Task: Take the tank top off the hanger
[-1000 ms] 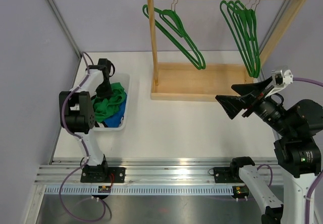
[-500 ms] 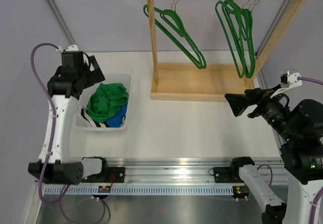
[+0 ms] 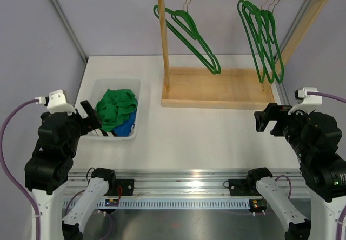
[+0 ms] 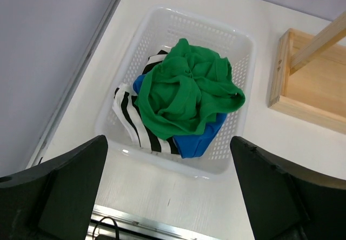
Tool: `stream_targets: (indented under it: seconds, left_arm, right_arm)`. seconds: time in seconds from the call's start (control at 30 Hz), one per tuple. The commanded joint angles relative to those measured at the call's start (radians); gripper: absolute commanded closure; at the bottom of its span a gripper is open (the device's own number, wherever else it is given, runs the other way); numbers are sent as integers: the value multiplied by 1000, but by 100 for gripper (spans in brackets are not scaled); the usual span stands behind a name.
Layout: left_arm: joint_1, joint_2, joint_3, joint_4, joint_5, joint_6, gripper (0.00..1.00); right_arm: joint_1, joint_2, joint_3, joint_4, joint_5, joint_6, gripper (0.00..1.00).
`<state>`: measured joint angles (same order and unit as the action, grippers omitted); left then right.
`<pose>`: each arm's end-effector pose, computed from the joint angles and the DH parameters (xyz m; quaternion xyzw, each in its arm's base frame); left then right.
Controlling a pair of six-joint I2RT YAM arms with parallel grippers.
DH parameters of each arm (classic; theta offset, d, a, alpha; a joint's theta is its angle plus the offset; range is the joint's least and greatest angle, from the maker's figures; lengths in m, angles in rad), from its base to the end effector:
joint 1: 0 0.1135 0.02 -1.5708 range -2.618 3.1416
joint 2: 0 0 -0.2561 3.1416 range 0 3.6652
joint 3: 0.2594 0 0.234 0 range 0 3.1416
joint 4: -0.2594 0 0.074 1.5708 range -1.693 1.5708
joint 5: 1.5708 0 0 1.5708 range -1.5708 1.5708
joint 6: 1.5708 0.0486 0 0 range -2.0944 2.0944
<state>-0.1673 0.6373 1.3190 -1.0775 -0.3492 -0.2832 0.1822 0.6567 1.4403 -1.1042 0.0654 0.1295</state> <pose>0.0643 0.0060 0.4089 -0.1436 0.8127 0.0190 0.5644 0.0510 0.0062 0.4334 -0.0022 0.8107 0.0646 0.5819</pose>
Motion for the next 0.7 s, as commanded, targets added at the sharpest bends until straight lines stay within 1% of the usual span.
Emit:
stream_targets:
  seconds: [0.0,0.03,0.2,0.33,0.67]
  left_arm:
    - [-11,-112,-69,-4,65,59,1]
    - [-14,-160,-82,-7,68,61,1]
    - [-35,-235,-133,-22,72,59,1]
    - [-40,-251,-136,-16,75,56,1]
    - [-38,-246,-162,31,88,56,1]
  right_arm:
    - [33,-37,-27,-8,106,-48,1]
    - [36,-60,-35,1,103,-50,1]
    - [36,-114,-112,23,106,-27,0]
    - [36,-123,-153,27,151,13,0]
    - [36,-132,-193,44,168,19,0]
